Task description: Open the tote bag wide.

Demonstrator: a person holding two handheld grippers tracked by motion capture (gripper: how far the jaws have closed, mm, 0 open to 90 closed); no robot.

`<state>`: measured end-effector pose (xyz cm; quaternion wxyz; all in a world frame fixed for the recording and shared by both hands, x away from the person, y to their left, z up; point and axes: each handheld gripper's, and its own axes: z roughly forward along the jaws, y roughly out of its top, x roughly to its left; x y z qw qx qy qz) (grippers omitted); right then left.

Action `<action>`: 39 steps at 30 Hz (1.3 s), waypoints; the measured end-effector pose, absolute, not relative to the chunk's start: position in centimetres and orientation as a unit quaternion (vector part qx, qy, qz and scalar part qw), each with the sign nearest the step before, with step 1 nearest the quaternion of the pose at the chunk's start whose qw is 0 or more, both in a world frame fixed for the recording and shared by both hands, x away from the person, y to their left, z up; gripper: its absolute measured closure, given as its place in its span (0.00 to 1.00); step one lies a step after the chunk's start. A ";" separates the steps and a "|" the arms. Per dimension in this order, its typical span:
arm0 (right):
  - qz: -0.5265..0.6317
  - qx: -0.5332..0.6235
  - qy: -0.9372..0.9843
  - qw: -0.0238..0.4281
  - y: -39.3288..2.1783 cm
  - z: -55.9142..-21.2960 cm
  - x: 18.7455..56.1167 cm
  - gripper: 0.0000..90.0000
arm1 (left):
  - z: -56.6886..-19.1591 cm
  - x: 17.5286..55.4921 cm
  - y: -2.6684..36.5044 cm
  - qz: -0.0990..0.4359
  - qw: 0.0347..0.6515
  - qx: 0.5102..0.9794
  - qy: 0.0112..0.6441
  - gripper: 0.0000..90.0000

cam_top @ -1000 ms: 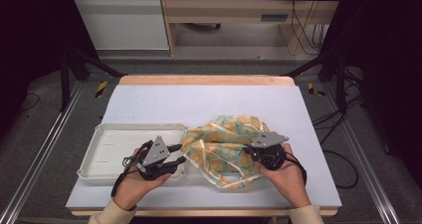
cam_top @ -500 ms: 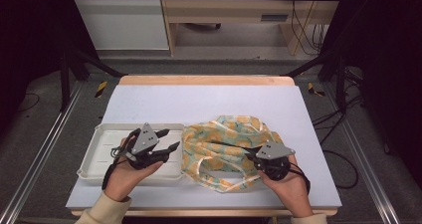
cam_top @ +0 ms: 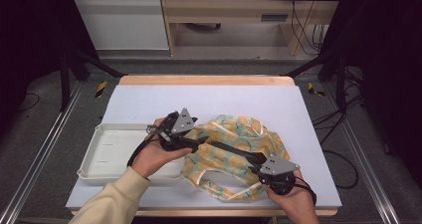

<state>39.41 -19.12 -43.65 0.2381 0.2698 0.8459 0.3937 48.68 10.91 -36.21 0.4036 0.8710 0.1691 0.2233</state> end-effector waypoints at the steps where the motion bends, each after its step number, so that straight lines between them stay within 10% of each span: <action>1: 0.394 0.270 0.846 0.238 -19.2 -43.7 39.3 0.99 | -36.4 48.9 10.5 0.221 0.395 0.876 0.164 0.34; 24: 0.396 0.264 0.846 0.241 -19.5 -44.1 38.0 0.99 | -37.5 50.8 7.6 0.210 0.320 0.913 0.141 0.26; 39: 0.370 0.211 0.883 0.196 -18.7 -44.9 36.6 1.00 | -38.3 54.0 5.5 0.239 0.256 0.919 0.180 0.97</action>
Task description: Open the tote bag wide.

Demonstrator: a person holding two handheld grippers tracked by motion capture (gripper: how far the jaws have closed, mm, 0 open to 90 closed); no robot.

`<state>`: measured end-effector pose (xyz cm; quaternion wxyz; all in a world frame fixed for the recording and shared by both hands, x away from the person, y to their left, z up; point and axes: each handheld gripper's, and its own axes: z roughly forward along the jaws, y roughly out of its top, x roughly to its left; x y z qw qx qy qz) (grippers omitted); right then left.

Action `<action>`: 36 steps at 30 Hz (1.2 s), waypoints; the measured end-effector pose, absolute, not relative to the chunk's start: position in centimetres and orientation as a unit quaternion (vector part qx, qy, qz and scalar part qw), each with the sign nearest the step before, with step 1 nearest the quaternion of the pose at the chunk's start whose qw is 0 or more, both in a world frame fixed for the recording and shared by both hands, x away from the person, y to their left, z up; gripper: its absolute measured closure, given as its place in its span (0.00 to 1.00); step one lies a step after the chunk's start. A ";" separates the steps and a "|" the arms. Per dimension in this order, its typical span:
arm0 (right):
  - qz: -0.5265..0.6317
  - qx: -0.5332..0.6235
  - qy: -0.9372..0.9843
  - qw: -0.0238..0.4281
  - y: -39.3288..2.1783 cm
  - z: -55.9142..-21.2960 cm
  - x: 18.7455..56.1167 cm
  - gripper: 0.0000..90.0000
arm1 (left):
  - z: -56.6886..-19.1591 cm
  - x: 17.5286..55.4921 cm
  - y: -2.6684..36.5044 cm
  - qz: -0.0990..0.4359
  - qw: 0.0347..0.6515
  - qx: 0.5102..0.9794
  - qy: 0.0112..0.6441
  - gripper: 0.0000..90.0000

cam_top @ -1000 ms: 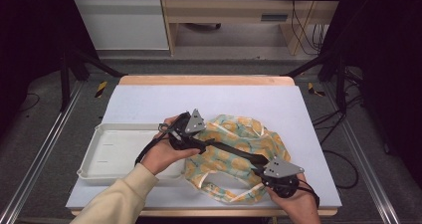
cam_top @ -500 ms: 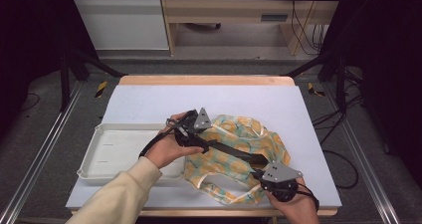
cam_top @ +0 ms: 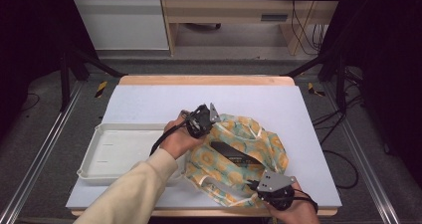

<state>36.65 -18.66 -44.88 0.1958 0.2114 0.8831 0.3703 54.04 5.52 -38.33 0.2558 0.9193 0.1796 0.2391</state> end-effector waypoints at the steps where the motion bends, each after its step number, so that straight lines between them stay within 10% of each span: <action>1: 0.369 0.210 0.885 0.193 -18.7 -44.9 36.6 1.00 | -38.2 54.4 5.7 0.239 0.263 0.916 0.188 0.97; 15: 0.339 0.224 0.898 0.171 -19.7 -45.9 35.5 0.99 | -37.6 56.3 7.4 0.212 0.340 0.875 0.271 0.99; 19: 0.377 0.245 0.874 0.185 -20.1 -44.4 35.6 0.68 | -37.2 55.6 7.3 0.201 0.351 0.877 0.260 0.99; 25: 0.389 0.265 0.851 0.231 -20.4 -40.6 36.1 0.49 | -36.4 54.8 7.3 0.198 0.360 0.877 0.249 0.99; 36: 0.320 0.382 0.825 0.267 -21.7 -41.0 42.0 0.41 | -35.5 53.8 7.4 0.182 0.386 0.871 0.243 0.99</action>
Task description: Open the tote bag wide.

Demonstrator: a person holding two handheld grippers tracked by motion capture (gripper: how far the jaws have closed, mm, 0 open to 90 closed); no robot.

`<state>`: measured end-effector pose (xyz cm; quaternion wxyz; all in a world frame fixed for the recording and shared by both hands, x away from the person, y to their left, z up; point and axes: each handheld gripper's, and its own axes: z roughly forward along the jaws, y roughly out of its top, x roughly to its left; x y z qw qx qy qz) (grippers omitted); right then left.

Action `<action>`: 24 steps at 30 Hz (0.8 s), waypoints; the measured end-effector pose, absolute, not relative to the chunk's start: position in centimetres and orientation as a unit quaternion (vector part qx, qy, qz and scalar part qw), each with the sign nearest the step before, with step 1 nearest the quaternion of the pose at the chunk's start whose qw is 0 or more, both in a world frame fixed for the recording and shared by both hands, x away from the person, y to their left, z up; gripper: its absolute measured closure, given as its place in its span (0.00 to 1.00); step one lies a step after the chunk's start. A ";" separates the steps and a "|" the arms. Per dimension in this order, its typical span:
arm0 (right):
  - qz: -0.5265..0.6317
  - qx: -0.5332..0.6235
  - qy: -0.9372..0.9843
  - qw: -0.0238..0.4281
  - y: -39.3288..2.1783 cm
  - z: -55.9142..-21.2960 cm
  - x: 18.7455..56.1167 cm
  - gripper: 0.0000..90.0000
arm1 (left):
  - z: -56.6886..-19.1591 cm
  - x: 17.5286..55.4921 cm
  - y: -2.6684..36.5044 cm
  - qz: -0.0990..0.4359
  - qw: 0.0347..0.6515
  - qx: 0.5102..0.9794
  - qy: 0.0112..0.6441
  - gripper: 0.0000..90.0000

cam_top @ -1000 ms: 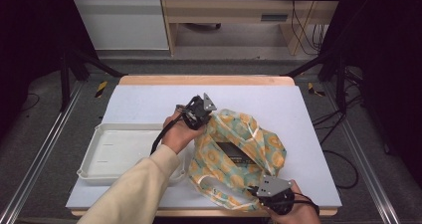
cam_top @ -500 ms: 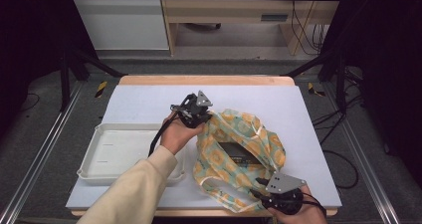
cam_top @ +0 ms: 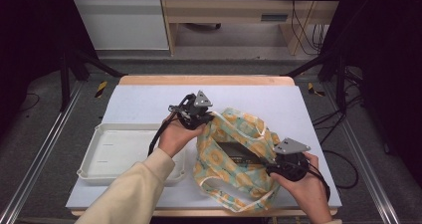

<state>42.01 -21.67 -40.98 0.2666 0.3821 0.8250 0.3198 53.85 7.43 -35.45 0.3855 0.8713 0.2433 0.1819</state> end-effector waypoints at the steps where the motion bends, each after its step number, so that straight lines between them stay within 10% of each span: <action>1: 0.313 0.382 0.830 0.259 -21.7 -41.4 42.6 0.55 | -35.4 53.8 7.5 0.181 0.388 0.871 0.241 0.99; 7: 0.315 0.401 0.816 0.273 -23.0 -40.9 44.3 0.99 | -35.3 53.0 7.0 0.180 0.393 0.873 0.226 0.99; 20: 0.270 0.436 0.810 0.284 -25.6 -43.3 48.3 0.98 | -39.4 54.5 3.8 0.176 0.339 0.897 0.221 0.99; 24: 0.286 0.437 0.805 0.282 -25.8 -43.4 48.2 0.81 | -39.7 54.7 3.8 0.172 0.341 0.896 0.226 0.99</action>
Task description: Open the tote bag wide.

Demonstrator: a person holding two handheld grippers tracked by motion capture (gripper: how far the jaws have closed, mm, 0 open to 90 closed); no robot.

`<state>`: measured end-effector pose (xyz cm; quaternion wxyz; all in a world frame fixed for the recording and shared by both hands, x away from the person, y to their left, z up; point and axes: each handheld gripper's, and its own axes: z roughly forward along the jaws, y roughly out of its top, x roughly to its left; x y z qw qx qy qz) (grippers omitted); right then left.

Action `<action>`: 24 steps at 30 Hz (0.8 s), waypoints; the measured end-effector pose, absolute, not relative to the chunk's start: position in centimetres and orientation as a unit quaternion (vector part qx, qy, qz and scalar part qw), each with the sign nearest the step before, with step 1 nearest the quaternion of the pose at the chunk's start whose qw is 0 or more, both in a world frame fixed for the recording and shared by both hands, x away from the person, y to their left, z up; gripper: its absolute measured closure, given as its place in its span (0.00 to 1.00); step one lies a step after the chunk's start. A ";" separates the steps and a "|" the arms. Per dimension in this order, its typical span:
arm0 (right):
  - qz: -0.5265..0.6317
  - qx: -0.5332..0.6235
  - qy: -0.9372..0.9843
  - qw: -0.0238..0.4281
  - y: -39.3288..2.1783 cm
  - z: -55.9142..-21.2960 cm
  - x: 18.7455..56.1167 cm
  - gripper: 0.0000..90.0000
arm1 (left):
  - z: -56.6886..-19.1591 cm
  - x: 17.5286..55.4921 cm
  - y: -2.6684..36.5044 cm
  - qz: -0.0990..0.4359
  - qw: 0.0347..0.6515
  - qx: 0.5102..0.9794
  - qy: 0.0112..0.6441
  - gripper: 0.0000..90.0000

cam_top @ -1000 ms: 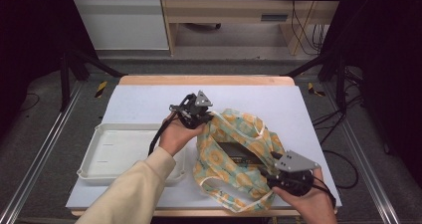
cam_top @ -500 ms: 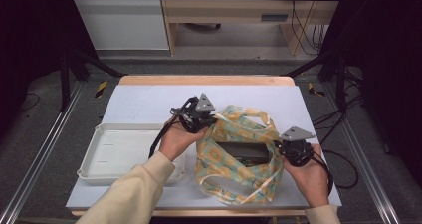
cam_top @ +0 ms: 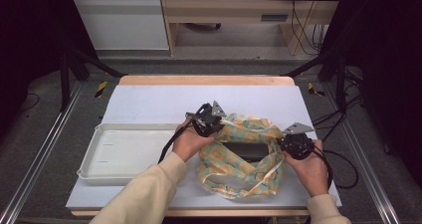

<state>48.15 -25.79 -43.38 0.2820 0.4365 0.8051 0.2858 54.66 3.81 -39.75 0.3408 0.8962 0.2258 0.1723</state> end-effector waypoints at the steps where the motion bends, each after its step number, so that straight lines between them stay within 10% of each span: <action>1: 0.299 0.437 0.800 0.282 -25.8 -42.9 47.8 0.68 | -39.7 54.7 3.8 0.173 0.340 0.896 0.225 0.99; 11: 0.327 0.414 0.798 0.289 -24.9 -40.2 47.4 0.29 | -39.5 54.7 4.1 0.177 0.338 0.896 0.226 0.99; 14: 0.327 0.415 0.800 0.285 -24.7 -40.1 48.1 0.43 | -39.5 54.7 4.2 0.175 0.337 0.897 0.226 0.99; 17: 0.317 0.412 0.807 0.282 -24.2 -40.5 48.9 0.84 | -39.3 54.6 4.4 0.176 0.338 0.897 0.223 0.99; 24: 0.322 0.411 0.803 0.287 -24.0 -40.2 49.4 1.00 | -38.4 53.5 5.3 0.188 0.357 0.888 0.219 0.75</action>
